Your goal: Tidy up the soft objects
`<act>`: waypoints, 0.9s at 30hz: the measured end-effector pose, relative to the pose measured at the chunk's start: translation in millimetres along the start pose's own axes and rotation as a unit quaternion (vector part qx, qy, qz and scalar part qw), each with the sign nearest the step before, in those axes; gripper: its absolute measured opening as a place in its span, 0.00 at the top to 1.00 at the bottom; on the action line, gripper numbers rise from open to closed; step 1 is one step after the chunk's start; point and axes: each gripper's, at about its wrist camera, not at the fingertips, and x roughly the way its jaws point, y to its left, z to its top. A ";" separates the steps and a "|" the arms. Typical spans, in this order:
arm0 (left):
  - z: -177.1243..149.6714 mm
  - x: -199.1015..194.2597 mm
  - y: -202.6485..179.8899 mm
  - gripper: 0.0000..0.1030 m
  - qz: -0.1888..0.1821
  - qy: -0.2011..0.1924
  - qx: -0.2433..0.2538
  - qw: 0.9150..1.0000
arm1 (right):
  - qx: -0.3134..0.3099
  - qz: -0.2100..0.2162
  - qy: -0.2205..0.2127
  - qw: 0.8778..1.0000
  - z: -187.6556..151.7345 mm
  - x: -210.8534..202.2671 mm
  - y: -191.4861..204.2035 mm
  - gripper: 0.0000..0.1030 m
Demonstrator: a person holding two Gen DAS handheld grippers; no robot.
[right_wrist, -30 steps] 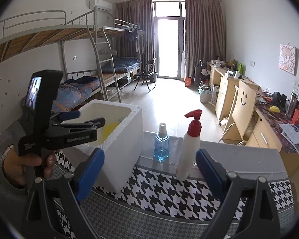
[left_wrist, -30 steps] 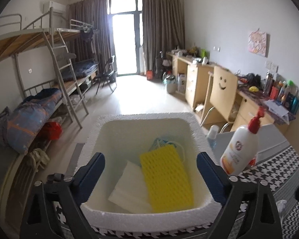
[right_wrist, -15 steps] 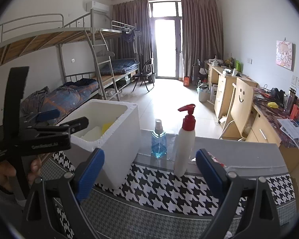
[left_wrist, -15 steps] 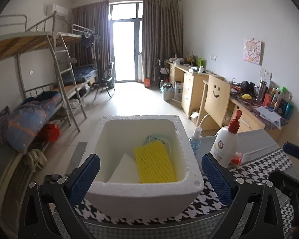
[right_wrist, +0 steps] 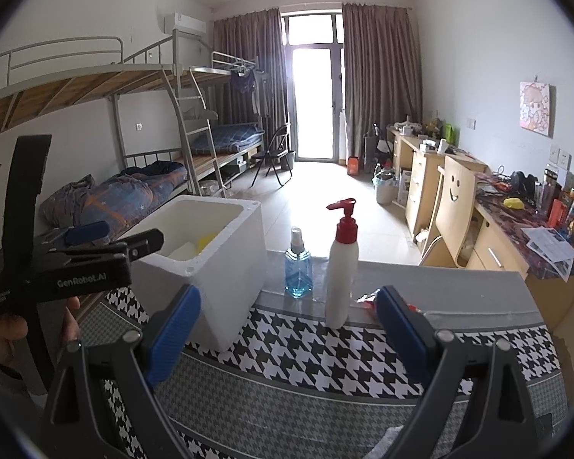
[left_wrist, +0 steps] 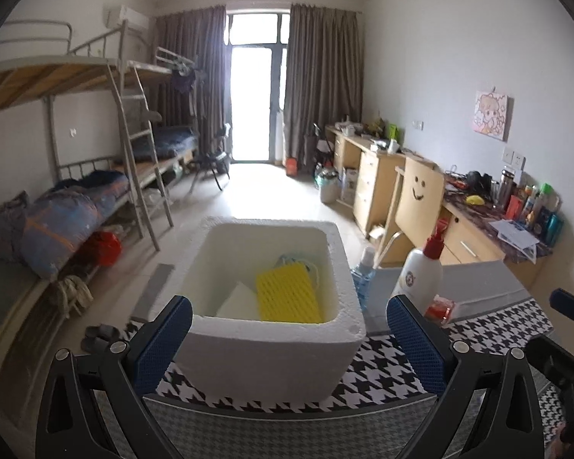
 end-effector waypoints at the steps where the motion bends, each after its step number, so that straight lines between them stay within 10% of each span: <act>1: -0.8 -1.2 -1.8 0.01 -0.001 0.000 0.003 1.000 | 0.001 0.000 -0.001 1.000 -0.5 -1.7 -0.8 0.08; 27: -49.8 -64.9 -52.4 0.01 -0.058 -0.039 0.051 0.996 | 0.013 -0.027 -0.037 0.999 -30.4 -50.2 -13.9 0.08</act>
